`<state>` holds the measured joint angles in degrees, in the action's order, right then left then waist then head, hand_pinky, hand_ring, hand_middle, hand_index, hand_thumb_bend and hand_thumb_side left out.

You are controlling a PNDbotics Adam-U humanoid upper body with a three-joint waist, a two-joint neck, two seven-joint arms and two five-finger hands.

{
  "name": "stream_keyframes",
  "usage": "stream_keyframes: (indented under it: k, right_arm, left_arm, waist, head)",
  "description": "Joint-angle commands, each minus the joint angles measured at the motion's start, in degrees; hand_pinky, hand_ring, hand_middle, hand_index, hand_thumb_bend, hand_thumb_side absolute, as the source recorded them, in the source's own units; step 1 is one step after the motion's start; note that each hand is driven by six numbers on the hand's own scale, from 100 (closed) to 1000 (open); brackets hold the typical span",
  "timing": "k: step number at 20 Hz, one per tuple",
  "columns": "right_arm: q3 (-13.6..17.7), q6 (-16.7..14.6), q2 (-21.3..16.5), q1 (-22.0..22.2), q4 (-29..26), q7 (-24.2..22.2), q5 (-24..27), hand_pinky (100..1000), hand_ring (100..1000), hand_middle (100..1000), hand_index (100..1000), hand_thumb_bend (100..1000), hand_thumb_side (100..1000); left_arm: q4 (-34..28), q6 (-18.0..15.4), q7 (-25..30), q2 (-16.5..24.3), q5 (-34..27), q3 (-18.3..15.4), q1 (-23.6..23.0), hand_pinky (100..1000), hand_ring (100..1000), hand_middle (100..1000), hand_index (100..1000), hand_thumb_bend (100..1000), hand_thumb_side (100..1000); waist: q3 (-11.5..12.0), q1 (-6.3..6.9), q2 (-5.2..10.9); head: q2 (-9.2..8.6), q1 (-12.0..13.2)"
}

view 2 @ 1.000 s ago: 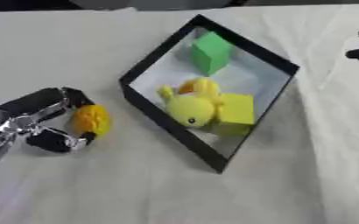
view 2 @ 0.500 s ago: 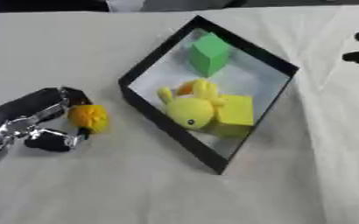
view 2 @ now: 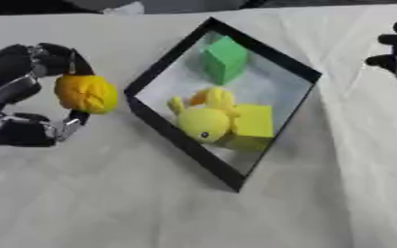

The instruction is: Pick up objects on the table and place them in the box.

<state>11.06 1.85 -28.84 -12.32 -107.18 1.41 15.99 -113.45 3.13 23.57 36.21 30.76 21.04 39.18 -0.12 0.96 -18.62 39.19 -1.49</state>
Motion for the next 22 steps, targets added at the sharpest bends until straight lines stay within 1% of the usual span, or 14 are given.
stream_keyframes:
  k: [1,5,8,11,15,18,21,22]
  right_arm:
    - [0.6,-0.2,-2.2,-0.4,-0.6,0.3,0.5,891,673,767,871,100,566]
    - [0.4,-0.3,-2.9,-0.9,-0.8,0.5,0.8,891,673,767,870,100,561]
    - [0.3,-0.4,-3.3,-1.3,-1.1,0.6,1.0,891,674,766,870,100,558]
    - [0.1,-0.5,-3.3,-1.8,-1.2,0.6,1.3,891,674,765,870,100,558]
    - [-0.1,-0.5,-3.4,-2.5,-1.3,0.5,1.6,891,675,765,870,100,556]
    - [-0.2,-0.5,-3.3,-2.8,-1.3,0.4,1.7,891,675,765,870,100,556]
    - [-0.4,-0.4,-3.2,-3.2,-1.3,0.2,1.9,891,675,765,870,100,557]
    - [-0.5,-0.4,-3.2,-3.3,-1.3,0.1,1.9,891,675,765,870,100,557]
  left_arm:
    - [-1.1,-0.8,0.5,-0.6,-2.0,0.0,3.5,735,702,652,712,100,124]
    - [-0.3,2.0,3.6,-4.0,-1.2,1.0,8.9,736,703,653,712,100,127]
    - [3.6,4.7,5.9,-7.7,0.7,1.6,12.8,737,702,652,712,100,133]
    - [8.2,5.6,6.8,-11.3,3.2,2.4,15.3,737,703,653,711,100,136]
    - [14.5,4.9,7.4,-14.6,6.6,3.5,17.2,736,703,653,712,100,146]
    - [19.6,3.2,7.1,-16.5,8.5,3.9,18.3,732,701,653,711,100,162]
    - [24.6,1.1,7.7,-18.3,9.8,4.3,19.1,725,693,651,710,100,213]
    - [26.3,0.4,8.1,-18.8,10.2,4.4,19.3,724,690,648,709,100,211]
  waist:
    - [-0.4,0.8,2.5]
    - [-1.4,1.11,2.71]
    - [-2.1,1.14,2.65]
    - [-2.9,1.2,2.55]
    - [-4.0,1.26,2.44]
    - [-4.4,1.24,2.3]
    - [-4.9,1.25,2.13]
    - [-5.0,1.31,2.15]
  head:
    - [-0.38,0.9]
    - [-0.23,1.9]
    - [-0.1,2.4]
    - [-0.03,3.2]
    - [-0.4,4.0]
    - [-0.63,4.4]
    - [-0.94,4.8]
    - [-1.06,4.8]
